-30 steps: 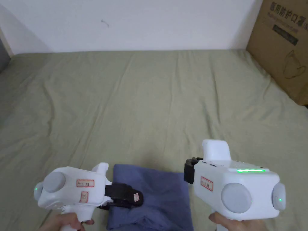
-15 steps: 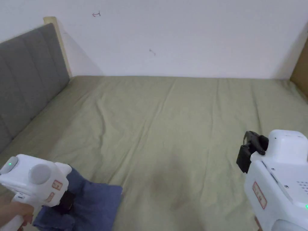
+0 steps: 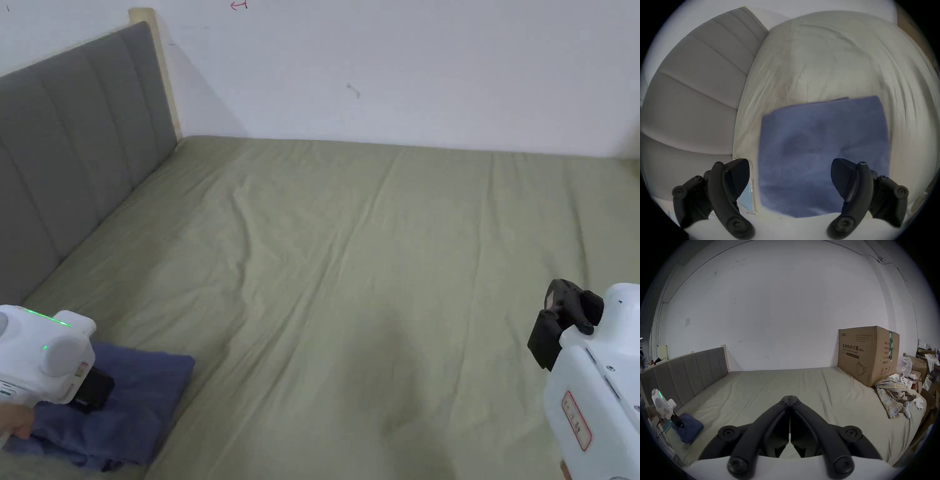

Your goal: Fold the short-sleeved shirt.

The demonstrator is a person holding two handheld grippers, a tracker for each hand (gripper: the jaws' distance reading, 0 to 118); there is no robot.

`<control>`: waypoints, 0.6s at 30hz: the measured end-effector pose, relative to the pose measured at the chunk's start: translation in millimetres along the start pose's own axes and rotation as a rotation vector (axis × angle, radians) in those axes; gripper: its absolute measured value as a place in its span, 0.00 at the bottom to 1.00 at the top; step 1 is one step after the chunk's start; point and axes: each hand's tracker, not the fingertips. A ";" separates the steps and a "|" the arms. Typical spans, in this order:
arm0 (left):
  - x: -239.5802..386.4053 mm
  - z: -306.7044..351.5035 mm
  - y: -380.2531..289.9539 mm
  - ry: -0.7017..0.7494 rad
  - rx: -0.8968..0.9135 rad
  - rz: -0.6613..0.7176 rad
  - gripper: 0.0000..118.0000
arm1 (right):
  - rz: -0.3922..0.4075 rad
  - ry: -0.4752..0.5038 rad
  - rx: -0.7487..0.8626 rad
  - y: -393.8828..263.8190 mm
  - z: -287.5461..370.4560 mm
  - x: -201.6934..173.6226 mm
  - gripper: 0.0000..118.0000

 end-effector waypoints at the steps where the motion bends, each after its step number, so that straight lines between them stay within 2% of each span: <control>1: -2.4 2.2 -0.7 -0.022 0.005 0.044 0.90 | 0.009 -0.001 0.001 -0.5 -0.4 -0.5 0.01; 5: -3.0 16.7 -0.2 -0.101 0.025 0.102 0.90 | 0.004 0.007 -0.011 0.0 -1.2 0.4 0.01; 9: 9.9 41.9 -0.5 -0.108 0.091 0.105 0.89 | 0.015 0.015 -0.019 -0.7 2.8 4.0 0.01; 11: 19.0 60.8 -0.4 -0.154 0.140 0.116 0.83 | 0.009 0.016 -0.025 -1.8 6.0 7.1 0.01; 12: 25.9 71.7 -1.7 -0.210 0.149 0.133 0.63 | 0.002 0.019 -0.029 -2.3 7.5 9.5 0.01; 14: 40.6 92.3 -5.5 -0.317 0.177 0.162 0.17 | -0.005 0.019 -0.037 -3.6 10.9 13.3 0.01; 15: 50.8 100.8 -7.8 -0.362 0.194 0.159 0.03 | -0.007 0.019 -0.040 -4.5 13.0 16.1 0.01; 18: 90.6 122.4 -21.0 -0.291 0.310 0.138 0.00 | -0.010 0.015 -0.049 -6.8 19.3 24.3 0.01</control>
